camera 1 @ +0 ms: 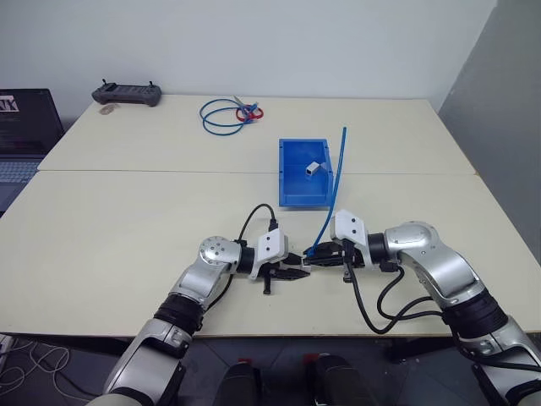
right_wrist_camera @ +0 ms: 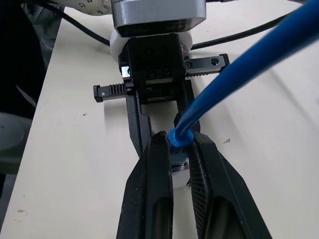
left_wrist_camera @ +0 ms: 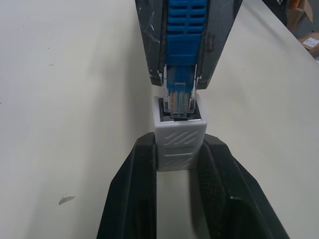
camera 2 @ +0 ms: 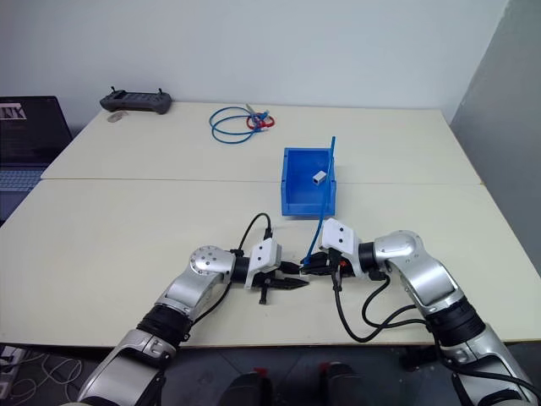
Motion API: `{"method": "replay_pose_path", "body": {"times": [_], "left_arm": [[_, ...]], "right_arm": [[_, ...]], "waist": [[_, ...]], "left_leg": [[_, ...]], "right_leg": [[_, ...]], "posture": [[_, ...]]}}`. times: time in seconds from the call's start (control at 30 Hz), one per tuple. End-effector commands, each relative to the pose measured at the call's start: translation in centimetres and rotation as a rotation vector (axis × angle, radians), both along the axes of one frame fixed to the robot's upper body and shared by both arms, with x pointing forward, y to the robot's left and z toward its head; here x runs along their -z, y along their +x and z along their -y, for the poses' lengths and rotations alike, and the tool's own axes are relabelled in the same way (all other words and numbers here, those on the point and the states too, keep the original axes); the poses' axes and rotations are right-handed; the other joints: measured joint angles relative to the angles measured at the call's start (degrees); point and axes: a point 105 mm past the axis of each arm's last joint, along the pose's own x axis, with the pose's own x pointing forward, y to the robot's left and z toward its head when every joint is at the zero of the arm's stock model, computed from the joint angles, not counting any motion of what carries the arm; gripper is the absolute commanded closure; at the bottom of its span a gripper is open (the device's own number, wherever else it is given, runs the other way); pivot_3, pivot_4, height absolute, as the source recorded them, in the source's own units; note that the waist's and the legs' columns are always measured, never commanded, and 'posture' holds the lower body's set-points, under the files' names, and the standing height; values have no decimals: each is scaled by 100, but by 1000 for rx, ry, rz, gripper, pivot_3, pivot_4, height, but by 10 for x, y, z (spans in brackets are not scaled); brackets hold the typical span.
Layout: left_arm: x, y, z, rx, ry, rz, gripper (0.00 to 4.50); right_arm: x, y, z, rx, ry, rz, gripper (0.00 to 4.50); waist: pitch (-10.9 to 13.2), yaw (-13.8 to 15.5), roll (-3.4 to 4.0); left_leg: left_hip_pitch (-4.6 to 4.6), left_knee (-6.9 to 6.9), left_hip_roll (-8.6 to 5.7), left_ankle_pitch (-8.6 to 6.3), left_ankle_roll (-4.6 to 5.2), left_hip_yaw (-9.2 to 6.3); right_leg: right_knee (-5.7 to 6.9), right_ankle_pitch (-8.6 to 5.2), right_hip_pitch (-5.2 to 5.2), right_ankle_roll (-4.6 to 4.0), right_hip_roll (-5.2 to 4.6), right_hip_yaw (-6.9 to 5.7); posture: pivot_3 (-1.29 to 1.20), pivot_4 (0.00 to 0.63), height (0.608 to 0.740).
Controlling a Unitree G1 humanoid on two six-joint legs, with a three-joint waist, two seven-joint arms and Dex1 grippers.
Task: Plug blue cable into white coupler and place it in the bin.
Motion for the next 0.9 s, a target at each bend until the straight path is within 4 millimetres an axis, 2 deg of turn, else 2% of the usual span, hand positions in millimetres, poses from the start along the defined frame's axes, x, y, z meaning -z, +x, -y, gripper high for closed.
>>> {"method": "replay_pose_path", "body": {"times": [0.03, 0.23, 0.4, 0.6, 0.8, 0.9], "left_arm": [[0, -1, -2, -2, 10, 7, 3699], [-1, 0, -2, -5, 9, 12, 3699], [-1, -1, -4, -10, 11, 12, 3699], [-1, -1, -4, -15, 11, 13, 3699], [-1, -2, -6, -22, 9, 19, 3699], [0, -3, -7, -25, 14, 21, 3699]], "right_arm": [[12, 3, 4, 13, -62, -12, 4310], [26, -3, 4, -54, -133, 19, 4310], [30, -5, 2, -80, -149, 4, 4310], [31, 0, -4, -4, -73, -117, 4310], [57, -2, 3, 35, -109, -170, 4310], [78, -5, 13, 70, -158, -211, 4310]], "waist": [[0, -1, 0], [0, -3, 0], [-1, -2, 0], [-3, -16, -2], [-21, -50, -2], [-43, -73, 0]], "left_leg": [[6, -1, 1, 0, 0, 2], [14, -3, 1, 0, 0, 5], [16, -7, 0, 0, 0, 5], [19, -7, 3, 0, 0, 5], [32, -9, 7, 0, 0, 2], [37, -11, 6, 0, 0, 2]], "right_leg": [[0, 0, 3, 0, 0, 0], [0, -1, 9, 0, 1, 1], [-1, -2, 12, -2, 1, 1], [-1, -2, 12, -3, 1, 3], [0, -4, 22, -6, 1, 4], [0, -5, 26, -7, 2, 4]], "posture": [[0, 150, 740], [0, 150, 740], [0, 150, 740], [0, 150, 740], [0, 150, 740], [0, 150, 740]]}}
